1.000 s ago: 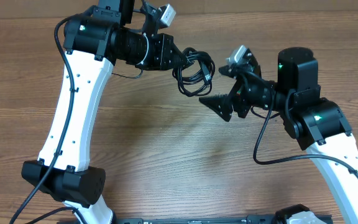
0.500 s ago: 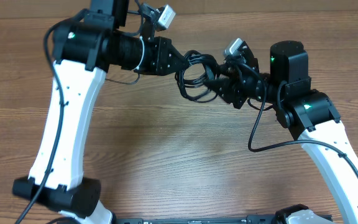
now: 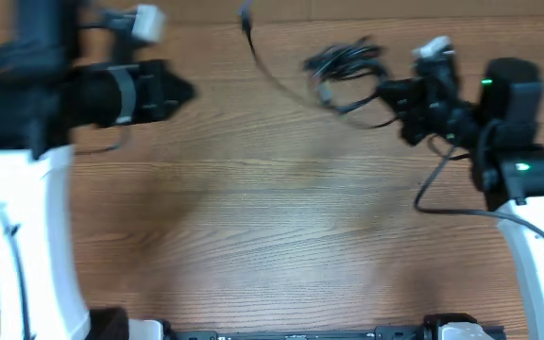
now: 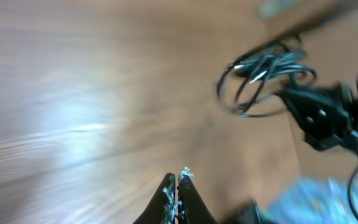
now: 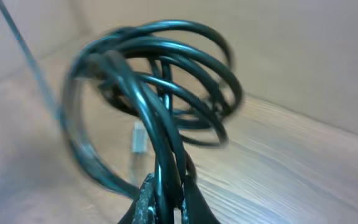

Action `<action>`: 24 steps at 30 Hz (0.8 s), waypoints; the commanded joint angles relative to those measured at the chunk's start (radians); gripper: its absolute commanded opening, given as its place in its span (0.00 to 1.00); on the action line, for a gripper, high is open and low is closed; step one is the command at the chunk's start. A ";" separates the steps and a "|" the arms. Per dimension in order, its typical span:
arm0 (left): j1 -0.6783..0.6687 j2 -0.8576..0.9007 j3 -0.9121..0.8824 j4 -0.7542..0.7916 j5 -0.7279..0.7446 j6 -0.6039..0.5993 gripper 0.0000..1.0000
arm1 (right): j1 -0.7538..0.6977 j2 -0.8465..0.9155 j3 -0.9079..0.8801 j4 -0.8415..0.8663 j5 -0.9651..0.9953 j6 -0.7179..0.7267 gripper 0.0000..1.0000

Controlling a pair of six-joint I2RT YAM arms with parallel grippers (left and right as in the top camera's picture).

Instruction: Untangle cables

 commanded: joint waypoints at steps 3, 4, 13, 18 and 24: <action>0.034 -0.071 0.022 -0.008 -0.020 0.031 0.04 | 0.022 -0.021 0.029 0.008 -0.055 0.049 0.04; 0.021 -0.071 0.022 -0.008 -0.021 0.038 0.04 | 0.044 -0.021 0.029 0.008 -0.048 0.049 0.04; -0.149 -0.062 0.022 0.033 -0.125 0.067 0.04 | 0.280 -0.021 0.029 0.007 -0.025 0.071 0.04; -0.185 -0.058 0.022 0.036 -0.124 0.098 0.09 | 0.304 -0.021 0.029 0.006 0.053 0.071 0.04; -0.208 -0.029 0.021 0.020 0.027 0.302 0.46 | 0.304 -0.021 0.029 -0.001 0.051 0.071 0.04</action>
